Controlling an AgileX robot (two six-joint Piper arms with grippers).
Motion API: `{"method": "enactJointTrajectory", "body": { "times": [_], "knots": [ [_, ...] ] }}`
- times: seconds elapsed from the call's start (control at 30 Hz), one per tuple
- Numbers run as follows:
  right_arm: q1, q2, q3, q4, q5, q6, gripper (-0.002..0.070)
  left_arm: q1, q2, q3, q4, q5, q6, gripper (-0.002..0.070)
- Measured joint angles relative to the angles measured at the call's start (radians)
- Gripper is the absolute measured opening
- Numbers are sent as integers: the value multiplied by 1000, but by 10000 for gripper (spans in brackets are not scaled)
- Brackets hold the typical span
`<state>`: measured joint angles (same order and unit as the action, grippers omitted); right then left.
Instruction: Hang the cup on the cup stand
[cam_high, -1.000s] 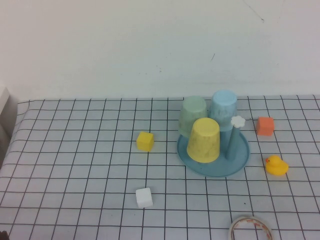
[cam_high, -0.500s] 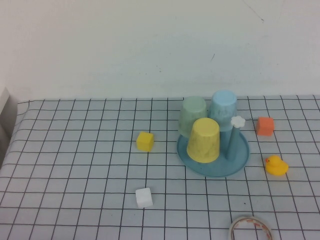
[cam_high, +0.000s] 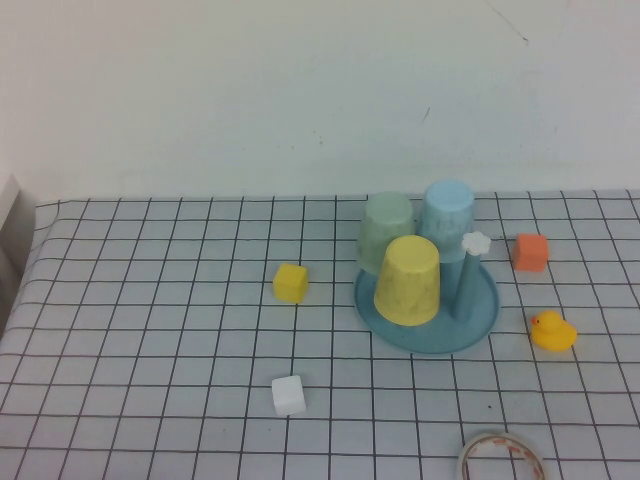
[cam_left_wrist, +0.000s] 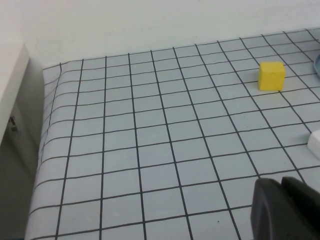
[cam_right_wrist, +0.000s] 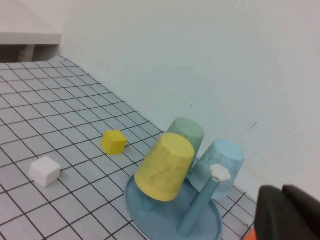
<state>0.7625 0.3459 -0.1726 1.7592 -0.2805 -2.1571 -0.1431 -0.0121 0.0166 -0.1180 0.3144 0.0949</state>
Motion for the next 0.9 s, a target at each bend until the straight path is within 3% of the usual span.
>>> {"method": "enactJointTrajectory", "body": {
  "times": [0.27, 0.67, 0.9],
  "knots": [
    [0, 0, 0, 0, 0, 0, -1, 0, 0, 0, -9, 0, 51, 0],
    [0, 0, 0, 0, 0, 0, -1, 0, 0, 0, 78, 0, -127, 0],
    [0, 0, 0, 0, 0, 0, -1, 1, 0, 0, 84, 0, -137, 0]
  ]
}}
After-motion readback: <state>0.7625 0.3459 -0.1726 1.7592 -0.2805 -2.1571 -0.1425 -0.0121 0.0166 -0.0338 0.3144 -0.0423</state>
